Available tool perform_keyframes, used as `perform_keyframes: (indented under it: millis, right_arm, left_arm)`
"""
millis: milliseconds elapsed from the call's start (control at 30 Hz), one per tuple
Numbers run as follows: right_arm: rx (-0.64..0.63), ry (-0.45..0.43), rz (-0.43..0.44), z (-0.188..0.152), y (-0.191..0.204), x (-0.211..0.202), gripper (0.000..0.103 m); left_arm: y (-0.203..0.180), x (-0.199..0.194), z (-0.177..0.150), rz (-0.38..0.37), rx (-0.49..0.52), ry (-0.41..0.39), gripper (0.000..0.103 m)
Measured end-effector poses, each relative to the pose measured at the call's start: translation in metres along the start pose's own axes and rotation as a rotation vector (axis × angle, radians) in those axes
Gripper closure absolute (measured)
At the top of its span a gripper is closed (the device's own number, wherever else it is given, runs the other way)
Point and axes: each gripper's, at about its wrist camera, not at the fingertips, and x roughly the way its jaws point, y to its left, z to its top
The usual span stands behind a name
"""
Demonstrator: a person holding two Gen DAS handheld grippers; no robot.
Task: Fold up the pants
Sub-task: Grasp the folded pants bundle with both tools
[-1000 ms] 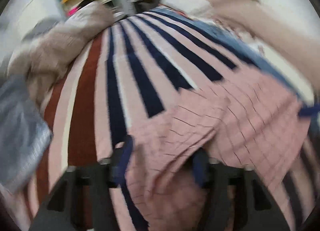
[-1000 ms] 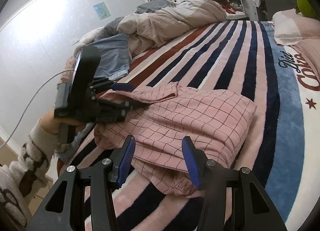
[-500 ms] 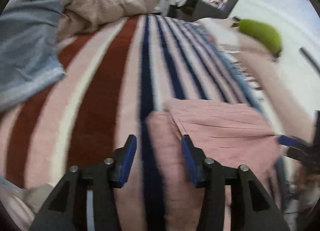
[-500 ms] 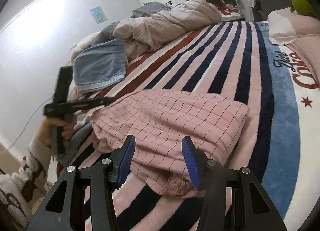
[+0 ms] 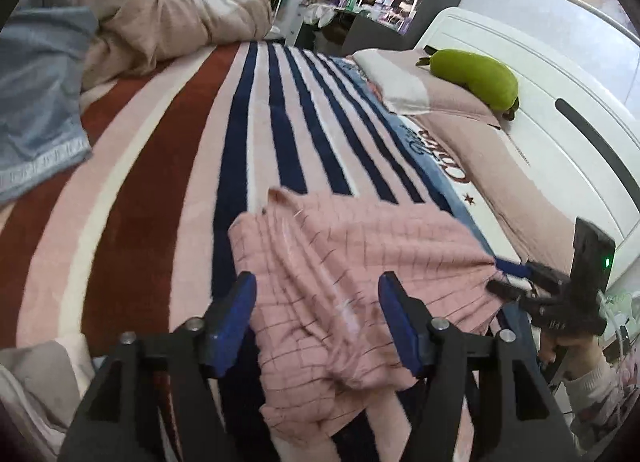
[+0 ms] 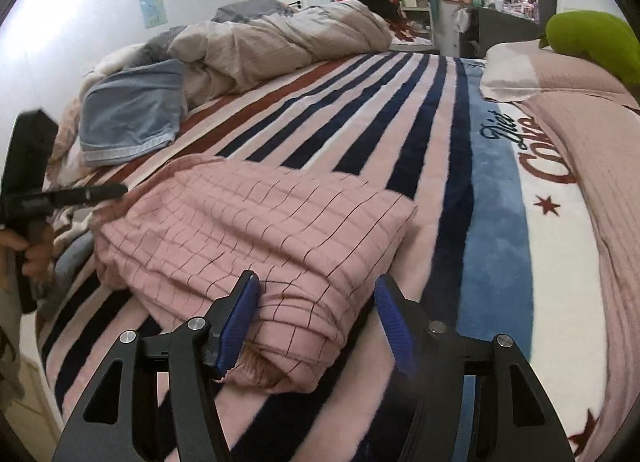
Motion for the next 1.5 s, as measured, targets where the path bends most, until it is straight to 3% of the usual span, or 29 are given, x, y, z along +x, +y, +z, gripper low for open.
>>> perform_keyframes:
  millis: [33, 133, 233, 400, 500, 567, 600, 633, 833, 1067, 1100, 1133, 1167, 1267, 1400, 1500]
  right_arm:
    - [-0.022, -0.001, 0.012, -0.003, 0.003, -0.001, 0.061]
    - [-0.085, 0.019, -0.015, -0.013, 0.015, -0.001, 0.062]
    - [-0.066, 0.042, -0.019, -0.022, 0.014, -0.002, 0.061]
    - [-0.029, 0.163, 0.015, -0.042, 0.010, 0.008, 0.062]
    - [0.026, 0.137, 0.060, -0.042, 0.000, -0.004, 0.062]
    - [0.069, 0.097, 0.088, -0.034, -0.006, -0.016, 0.059]
    - [0.092, 0.072, 0.105, -0.028, -0.010, -0.023, 0.053]
    - [0.107, 0.056, 0.116, -0.023, -0.013, -0.027, 0.047]
    - [0.191, 0.006, 0.095, 0.002, -0.029, -0.024, 0.041]
    - [0.291, 0.100, 0.184, -0.001, -0.041, 0.022, 0.036]
    - [0.307, 0.120, 0.215, -0.004, -0.042, 0.030, 0.037]
    - [0.320, 0.136, 0.242, -0.006, -0.042, 0.036, 0.049]
    - [0.333, 0.147, 0.273, -0.009, -0.042, 0.040, 0.053]
    - [0.278, 0.113, 0.249, -0.011, -0.032, 0.034, 0.068]
    - [0.266, 0.058, 0.263, -0.013, -0.023, 0.000, 0.072]
    - [0.271, 0.072, 0.284, -0.025, -0.016, -0.025, 0.072]
  left_arm:
    - [-0.001, 0.002, 0.002, -0.004, 0.003, 0.005, 0.043]
    - [-0.010, 0.017, 0.004, 0.026, 0.037, 0.030, 0.042]
    - [-0.011, 0.035, -0.003, 0.089, 0.059, 0.073, 0.042]
    - [0.003, 0.036, -0.024, 0.149, 0.057, 0.091, 0.039]
    - [0.012, 0.020, -0.025, 0.175, 0.025, 0.061, 0.035]
    - [0.015, 0.007, -0.021, 0.266, 0.030, 0.015, 0.036]
    - [0.017, 0.002, -0.020, 0.282, 0.032, 0.003, 0.036]
    - [0.018, 0.000, -0.018, 0.277, 0.025, 0.000, 0.036]
    - [0.026, 0.006, -0.005, 0.117, -0.084, -0.007, 0.034]
    - [0.033, 0.054, -0.018, 0.014, -0.169, 0.126, 0.034]
    - [0.032, 0.055, -0.021, -0.004, -0.168, 0.127, 0.043]
    - [0.029, 0.056, -0.023, -0.025, -0.161, 0.132, 0.051]
    - [0.026, 0.056, -0.026, -0.046, -0.158, 0.142, 0.062]
    - [0.009, 0.045, -0.032, -0.051, -0.108, 0.125, 0.076]
    - [-0.010, 0.019, -0.043, -0.058, -0.075, 0.099, 0.080]
    - [-0.023, -0.001, -0.065, -0.078, -0.064, 0.110, 0.080]
